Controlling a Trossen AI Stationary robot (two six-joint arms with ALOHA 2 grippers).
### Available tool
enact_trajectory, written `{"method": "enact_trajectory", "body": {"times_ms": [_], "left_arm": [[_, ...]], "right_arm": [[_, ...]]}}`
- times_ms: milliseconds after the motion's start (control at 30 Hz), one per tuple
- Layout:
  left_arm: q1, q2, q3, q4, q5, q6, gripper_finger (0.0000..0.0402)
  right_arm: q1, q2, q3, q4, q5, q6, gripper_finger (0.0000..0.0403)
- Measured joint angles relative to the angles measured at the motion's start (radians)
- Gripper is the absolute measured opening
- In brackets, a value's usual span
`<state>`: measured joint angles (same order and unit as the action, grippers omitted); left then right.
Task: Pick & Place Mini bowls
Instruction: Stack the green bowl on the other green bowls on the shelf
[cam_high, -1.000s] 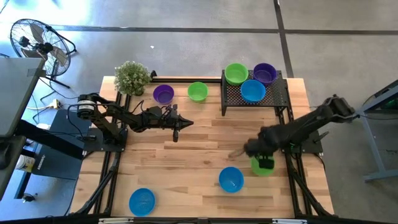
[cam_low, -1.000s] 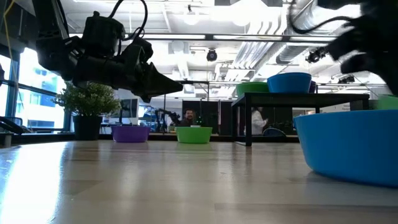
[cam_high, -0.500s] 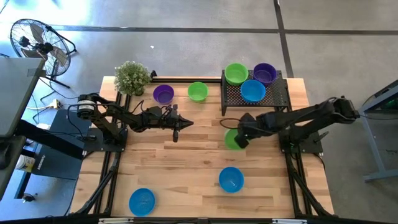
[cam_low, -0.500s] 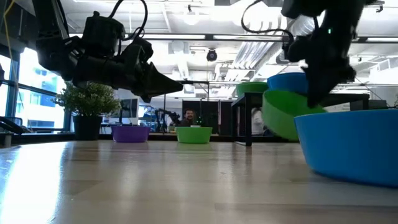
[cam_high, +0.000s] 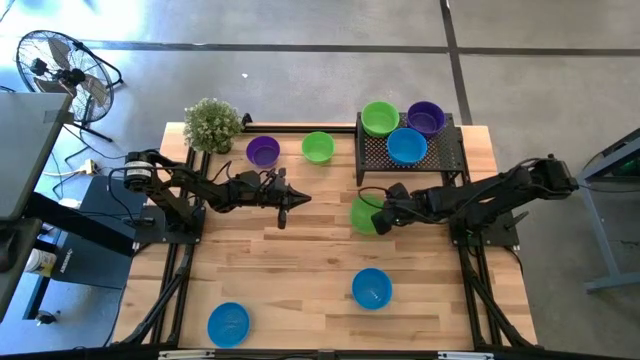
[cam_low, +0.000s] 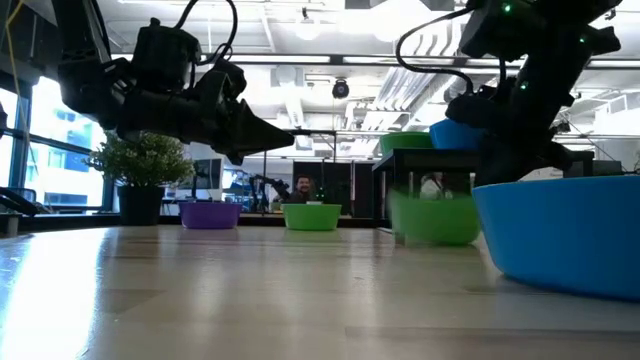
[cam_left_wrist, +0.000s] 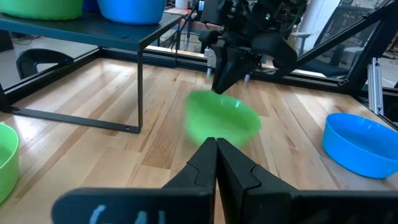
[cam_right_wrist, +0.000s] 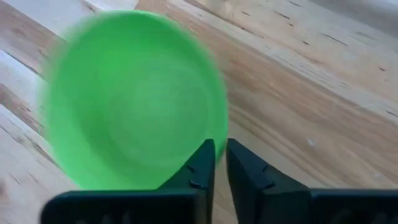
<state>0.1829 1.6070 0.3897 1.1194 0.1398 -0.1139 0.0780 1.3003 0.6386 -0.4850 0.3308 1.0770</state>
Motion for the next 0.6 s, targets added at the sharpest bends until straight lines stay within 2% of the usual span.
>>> {"method": "enact_trajectory", "body": {"times_ms": [167, 333, 500, 600], "left_arm": [[0.000, 0.000, 0.000, -0.002, 0.000, 0.000, 0.0000], [0.000, 0.000, 0.000, -0.015, 0.000, 0.000, 0.0000], [0.000, 0.000, 0.000, -0.016, 0.000, 0.000, 0.0000], [0.000, 0.000, 0.000, -0.016, 0.000, 0.000, 0.0000]], "right_arm": [[0.000, 0.000, 0.000, -0.004, -0.001, -0.006, 0.0089], [0.001, -0.028, 0.004, -0.006, 0.005, -0.097, 0.0136], [0.029, -0.072, 0.057, 0.027, 0.040, -0.326, 0.0164], [0.053, -0.061, 0.089, 0.064, 0.020, -0.484, 0.0178]]}}
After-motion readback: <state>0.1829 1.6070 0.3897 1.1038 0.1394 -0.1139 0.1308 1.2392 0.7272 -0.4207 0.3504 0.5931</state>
